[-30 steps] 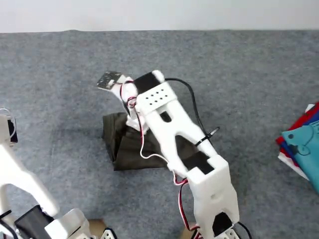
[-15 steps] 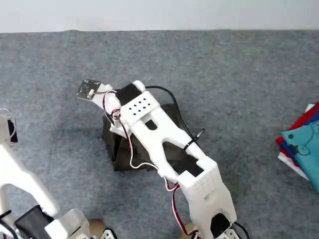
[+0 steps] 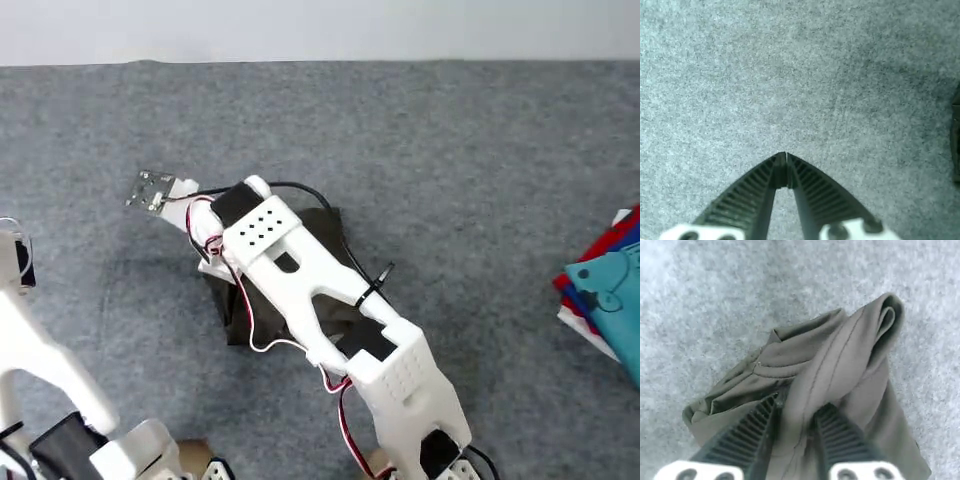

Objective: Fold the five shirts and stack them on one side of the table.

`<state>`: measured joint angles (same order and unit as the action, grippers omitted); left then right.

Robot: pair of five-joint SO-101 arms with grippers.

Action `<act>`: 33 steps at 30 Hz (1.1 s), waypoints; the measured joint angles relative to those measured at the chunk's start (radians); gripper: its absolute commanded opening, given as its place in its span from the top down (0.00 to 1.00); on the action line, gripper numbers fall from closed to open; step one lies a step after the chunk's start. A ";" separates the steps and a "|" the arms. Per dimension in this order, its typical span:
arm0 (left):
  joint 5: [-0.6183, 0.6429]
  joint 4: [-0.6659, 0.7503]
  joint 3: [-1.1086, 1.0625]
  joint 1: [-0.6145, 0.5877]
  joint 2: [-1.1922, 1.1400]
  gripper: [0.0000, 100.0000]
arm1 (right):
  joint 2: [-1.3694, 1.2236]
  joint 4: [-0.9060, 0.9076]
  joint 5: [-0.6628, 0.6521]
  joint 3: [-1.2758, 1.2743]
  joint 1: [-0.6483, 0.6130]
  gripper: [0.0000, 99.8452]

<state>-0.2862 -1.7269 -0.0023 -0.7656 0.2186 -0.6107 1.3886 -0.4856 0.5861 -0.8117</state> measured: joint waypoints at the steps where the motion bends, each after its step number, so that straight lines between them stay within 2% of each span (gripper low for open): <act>1: 0.000 0.000 0.000 0.000 0.000 0.99 | 0.000 0.006 0.000 0.000 -0.006 0.74; 9: 0.000 0.000 0.000 0.000 0.000 0.99 | -0.002 0.121 -0.005 0.155 -0.048 0.75; 11: 0.000 0.000 0.000 0.000 0.000 0.99 | -0.002 0.176 -0.005 0.199 -0.037 0.80; 15: 0.000 0.000 0.000 0.000 0.000 0.99 | 0.000 0.285 -0.009 0.222 0.034 1.00; 17: 0.000 0.000 0.000 0.000 0.000 0.99 | 0.000 0.322 -0.009 0.222 0.081 0.97; 22: 0.000 0.000 0.000 0.000 0.000 0.99 | -0.075 0.354 -0.068 0.224 0.175 0.99; 25: 0.000 0.000 0.000 0.000 0.000 0.99 | -0.115 0.358 -0.078 0.224 0.189 0.99; 29: 0.000 0.000 0.000 0.000 0.000 0.99 | -0.152 0.362 -0.078 0.224 0.144 0.99; 33: 0.000 0.000 0.000 0.000 0.000 0.99 | -0.155 0.362 -0.060 0.224 0.015 0.99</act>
<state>-0.2862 -1.7269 -0.0023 -0.7656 0.2186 -0.7656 1.7507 -0.5455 0.8101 -0.7963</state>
